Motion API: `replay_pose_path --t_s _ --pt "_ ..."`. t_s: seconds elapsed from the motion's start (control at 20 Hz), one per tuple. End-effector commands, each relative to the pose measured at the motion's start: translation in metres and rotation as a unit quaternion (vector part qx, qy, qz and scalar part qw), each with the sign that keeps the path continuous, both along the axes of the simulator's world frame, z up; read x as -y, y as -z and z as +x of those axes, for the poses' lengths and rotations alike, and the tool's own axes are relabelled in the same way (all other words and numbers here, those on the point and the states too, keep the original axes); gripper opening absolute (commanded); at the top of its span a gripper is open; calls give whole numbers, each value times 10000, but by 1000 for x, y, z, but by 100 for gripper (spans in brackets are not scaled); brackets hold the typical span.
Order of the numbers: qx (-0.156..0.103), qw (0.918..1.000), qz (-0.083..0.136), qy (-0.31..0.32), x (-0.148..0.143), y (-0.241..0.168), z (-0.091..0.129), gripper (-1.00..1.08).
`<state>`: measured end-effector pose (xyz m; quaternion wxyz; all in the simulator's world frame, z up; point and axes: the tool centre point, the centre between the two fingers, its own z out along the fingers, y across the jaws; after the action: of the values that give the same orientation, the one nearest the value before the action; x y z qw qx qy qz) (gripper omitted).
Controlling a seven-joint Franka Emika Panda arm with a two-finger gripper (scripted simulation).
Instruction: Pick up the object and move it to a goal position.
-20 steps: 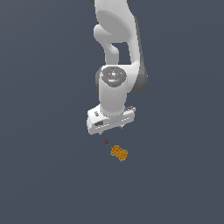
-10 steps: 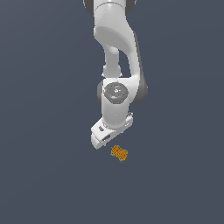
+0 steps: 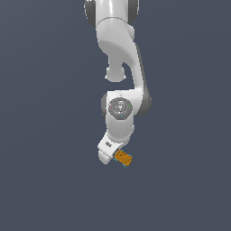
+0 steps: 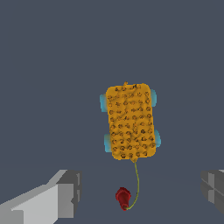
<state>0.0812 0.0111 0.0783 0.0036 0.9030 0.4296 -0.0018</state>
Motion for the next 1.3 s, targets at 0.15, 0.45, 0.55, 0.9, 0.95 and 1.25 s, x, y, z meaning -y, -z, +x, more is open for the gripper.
replay_pose_path --t_s 0.15,0.45,0.55,0.9,0.95,1.25 --pt "0 9993 29 -361 -2 9 5 100" --pt "-1 9988 40 -488 -2 13 7 100" --pt "-4 9989 38 -465 -2 13 6 100" --pt "-3 9989 38 -475 -2 38 6 100" --pt "-2 9988 39 -481 -3 44 6 100" --pt "-2 9988 39 -488 -2 63 6 100"
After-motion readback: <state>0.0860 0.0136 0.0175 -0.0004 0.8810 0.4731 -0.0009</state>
